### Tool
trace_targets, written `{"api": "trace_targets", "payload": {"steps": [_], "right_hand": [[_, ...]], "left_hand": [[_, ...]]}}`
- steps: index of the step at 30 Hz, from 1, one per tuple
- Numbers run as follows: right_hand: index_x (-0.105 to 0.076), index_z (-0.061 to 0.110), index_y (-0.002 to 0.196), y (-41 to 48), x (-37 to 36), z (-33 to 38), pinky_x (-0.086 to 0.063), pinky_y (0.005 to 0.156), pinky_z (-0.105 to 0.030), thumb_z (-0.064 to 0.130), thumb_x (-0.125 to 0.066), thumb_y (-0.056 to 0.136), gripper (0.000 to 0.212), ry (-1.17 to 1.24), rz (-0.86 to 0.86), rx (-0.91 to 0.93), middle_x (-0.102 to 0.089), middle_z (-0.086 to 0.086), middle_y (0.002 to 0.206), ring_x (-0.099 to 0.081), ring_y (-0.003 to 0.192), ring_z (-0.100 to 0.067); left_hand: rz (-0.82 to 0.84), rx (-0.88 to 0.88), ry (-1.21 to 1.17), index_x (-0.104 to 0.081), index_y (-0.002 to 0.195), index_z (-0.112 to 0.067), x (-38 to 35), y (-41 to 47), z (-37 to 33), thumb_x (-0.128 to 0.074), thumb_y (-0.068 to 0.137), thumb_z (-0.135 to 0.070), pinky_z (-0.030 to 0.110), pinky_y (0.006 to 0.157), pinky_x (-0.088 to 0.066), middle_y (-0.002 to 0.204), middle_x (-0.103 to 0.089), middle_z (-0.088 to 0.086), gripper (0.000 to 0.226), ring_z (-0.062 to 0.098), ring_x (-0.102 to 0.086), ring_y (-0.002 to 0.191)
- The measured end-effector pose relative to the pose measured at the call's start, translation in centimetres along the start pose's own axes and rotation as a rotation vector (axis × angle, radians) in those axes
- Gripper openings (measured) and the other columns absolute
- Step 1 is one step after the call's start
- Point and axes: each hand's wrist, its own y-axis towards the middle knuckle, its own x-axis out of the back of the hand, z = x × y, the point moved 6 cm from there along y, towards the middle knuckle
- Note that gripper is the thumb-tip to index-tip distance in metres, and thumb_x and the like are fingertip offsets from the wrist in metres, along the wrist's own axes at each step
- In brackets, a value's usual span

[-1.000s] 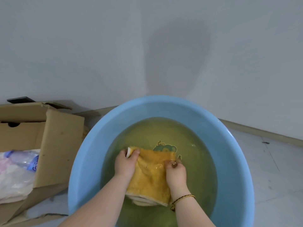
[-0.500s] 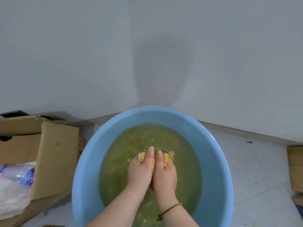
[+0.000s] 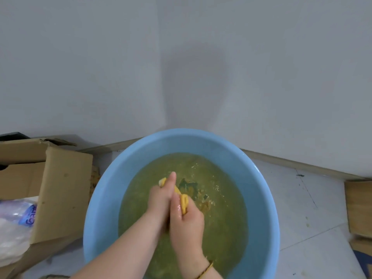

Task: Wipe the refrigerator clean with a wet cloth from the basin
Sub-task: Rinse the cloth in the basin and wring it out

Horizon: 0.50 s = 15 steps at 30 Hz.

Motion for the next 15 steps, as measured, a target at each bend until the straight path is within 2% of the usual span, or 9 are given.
{"api": "trace_targets", "payload": {"steps": [2,5,8,10,12,15], "right_hand": [[-0.038,0.023,0.052,0.9,-0.2,-1.0,-0.032,0.052,-0.023,0.03,-0.054,0.09,0.041,-0.029,0.072,-0.04,-0.041,0.007,0.046,-0.034,0.046,-0.004],[-0.042,0.018,0.061,3.2,1.5,-2.9,-0.032,0.052,-0.02,0.033,-0.051,0.092,0.035,-0.005,0.035,-0.169,-0.04,0.005,0.057,-0.037,0.053,-0.009],[-0.045,0.019,0.072,3.9,2.6,-4.5,-0.034,0.051,-0.013,0.029,-0.056,0.089,0.023,0.068,0.036,-0.194,-0.044,0.005,0.066,-0.041,0.06,-0.007],[-0.048,0.02,0.091,3.7,2.2,-5.5,-0.038,0.061,-0.012,0.022,-0.061,0.087,0.013,0.064,0.13,-0.219,-0.051,0.008,0.082,-0.05,0.076,-0.006],[-0.046,0.02,0.106,3.6,1.8,-6.9,-0.04,0.076,-0.017,0.014,-0.06,0.087,0.024,0.005,0.176,-0.238,-0.052,0.008,0.095,-0.053,0.094,-0.012],[-0.045,0.013,0.122,3.6,2.0,-8.2,-0.04,0.088,-0.025,0.011,-0.054,0.091,0.032,-0.14,0.152,-0.293,-0.052,0.001,0.109,-0.05,0.104,-0.017]], "left_hand": [[-0.022,0.106,-0.069,-0.054,0.079,-0.003,0.4,0.0,1.3,-0.047,0.087,-0.048,0.036,0.074,-0.047,0.073,-0.054,0.011,0.046,0.025,-0.055,0.073],[-0.037,0.149,-0.002,-0.05,0.095,-0.008,0.8,0.2,3.0,-0.049,0.085,-0.052,0.038,0.082,-0.046,0.091,-0.058,0.008,0.045,0.024,-0.056,0.086],[0.048,0.167,0.018,-0.053,0.109,-0.011,1.6,1.3,3.5,-0.064,0.079,-0.039,0.04,0.085,-0.048,0.104,-0.061,0.009,0.042,0.027,-0.059,0.096],[0.104,0.156,0.044,-0.051,0.12,-0.011,2.3,1.9,3.8,-0.066,0.08,-0.025,0.039,0.083,-0.049,0.108,-0.062,0.01,0.045,0.027,-0.06,0.097],[0.094,0.141,0.122,-0.046,0.127,-0.009,3.2,2.3,4.3,-0.064,0.083,-0.018,0.037,0.083,-0.048,0.114,-0.06,0.011,0.049,0.026,-0.058,0.097],[-0.004,0.14,0.189,-0.042,0.131,-0.004,4.2,2.8,5.1,-0.06,0.085,-0.017,0.039,0.087,-0.043,0.122,-0.055,0.015,0.051,0.03,-0.054,0.107]]}}
